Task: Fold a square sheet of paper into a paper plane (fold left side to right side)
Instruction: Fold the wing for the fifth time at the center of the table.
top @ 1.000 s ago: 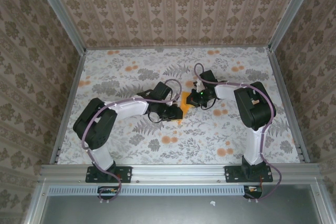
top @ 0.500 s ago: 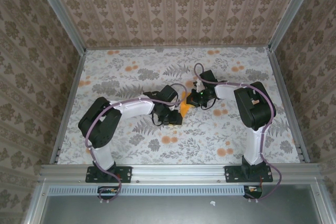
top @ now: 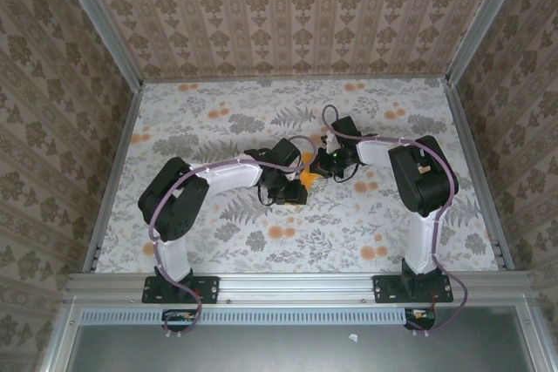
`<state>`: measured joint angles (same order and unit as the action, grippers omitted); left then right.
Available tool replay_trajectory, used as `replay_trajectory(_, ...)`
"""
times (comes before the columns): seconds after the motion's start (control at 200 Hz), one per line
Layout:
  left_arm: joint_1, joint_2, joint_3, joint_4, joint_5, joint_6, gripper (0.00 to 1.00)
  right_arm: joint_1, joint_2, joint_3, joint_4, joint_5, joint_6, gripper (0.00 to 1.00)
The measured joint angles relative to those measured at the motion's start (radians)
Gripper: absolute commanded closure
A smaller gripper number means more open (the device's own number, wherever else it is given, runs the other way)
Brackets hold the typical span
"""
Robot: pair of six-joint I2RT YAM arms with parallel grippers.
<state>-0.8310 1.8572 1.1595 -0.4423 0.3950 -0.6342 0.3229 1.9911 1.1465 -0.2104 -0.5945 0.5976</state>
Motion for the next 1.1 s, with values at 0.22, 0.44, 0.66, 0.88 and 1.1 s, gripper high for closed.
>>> replay_trajectory(0.22, 0.0, 0.01, 0.0, 0.0, 0.0, 0.003, 0.72, 0.001, 0.0, 0.0, 0.0, 0.002, 0.0, 1.0)
replay_trajectory(0.44, 0.0, 0.014, 0.0, 0.0, 0.0, 0.003, 0.75, 0.001, 0.0, 0.0, 0.0, 0.002, 0.0, 1.0)
replay_trajectory(0.66, 0.0, 0.018, 0.0, 0.0, 0.0, 0.003, 0.76, 0.001, 0.0, 0.0, 0.0, 0.003, 0.0, 1.0)
replay_trajectory(0.88, 0.0, 0.029, 0.0, 0.0, 0.0, 0.003, 0.79, 0.001, 0.0, 0.0, 0.0, 0.003, 0.0, 1.0)
replay_trajectory(1.1, 0.0, 0.031, 0.0, 0.0, 0.0, 0.003, 0.8, 0.0, 0.0, 0.0, 0.0, 0.003, 0.0, 1.0)
